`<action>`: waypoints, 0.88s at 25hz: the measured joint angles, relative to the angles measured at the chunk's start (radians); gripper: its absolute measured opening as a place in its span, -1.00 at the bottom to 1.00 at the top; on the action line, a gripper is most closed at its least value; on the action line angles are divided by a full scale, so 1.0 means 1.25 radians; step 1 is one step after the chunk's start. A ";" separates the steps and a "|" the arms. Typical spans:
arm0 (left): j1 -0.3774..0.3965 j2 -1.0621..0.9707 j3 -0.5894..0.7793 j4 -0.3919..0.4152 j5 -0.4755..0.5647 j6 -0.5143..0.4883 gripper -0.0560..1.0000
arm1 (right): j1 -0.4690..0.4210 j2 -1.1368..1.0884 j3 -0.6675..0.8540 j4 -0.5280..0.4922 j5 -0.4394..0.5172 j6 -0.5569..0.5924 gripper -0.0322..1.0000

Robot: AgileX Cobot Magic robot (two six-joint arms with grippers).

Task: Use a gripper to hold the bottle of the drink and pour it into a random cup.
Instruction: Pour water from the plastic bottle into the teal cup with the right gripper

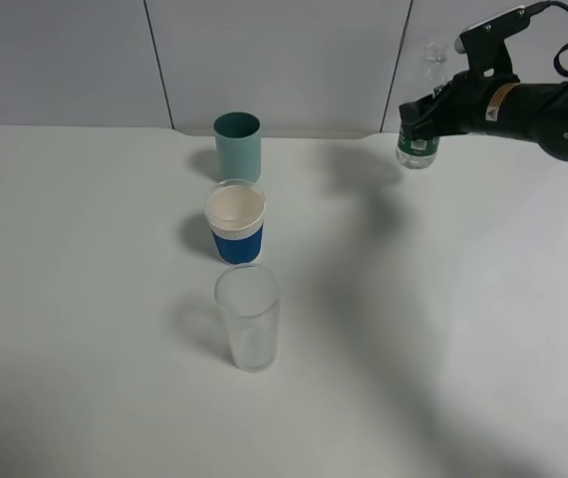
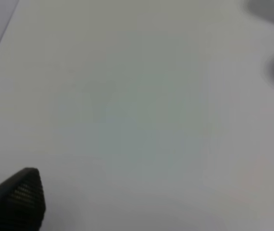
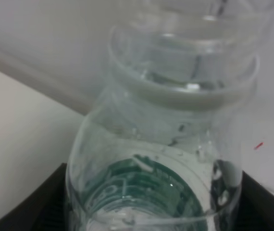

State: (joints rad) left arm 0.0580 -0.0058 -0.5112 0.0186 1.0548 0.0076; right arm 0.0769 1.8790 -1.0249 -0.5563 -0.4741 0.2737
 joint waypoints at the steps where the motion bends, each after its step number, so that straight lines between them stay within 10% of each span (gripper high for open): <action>1: 0.000 0.000 0.000 0.000 0.000 0.000 0.96 | 0.009 -0.016 0.000 0.001 0.016 0.000 0.16; 22: 0.000 0.000 0.000 0.000 0.000 0.000 0.96 | 0.090 -0.151 0.001 0.090 0.268 0.055 0.16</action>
State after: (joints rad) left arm 0.0580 -0.0058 -0.5112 0.0186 1.0548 0.0076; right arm 0.1893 1.6907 -1.0242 -0.4436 -0.1396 0.3421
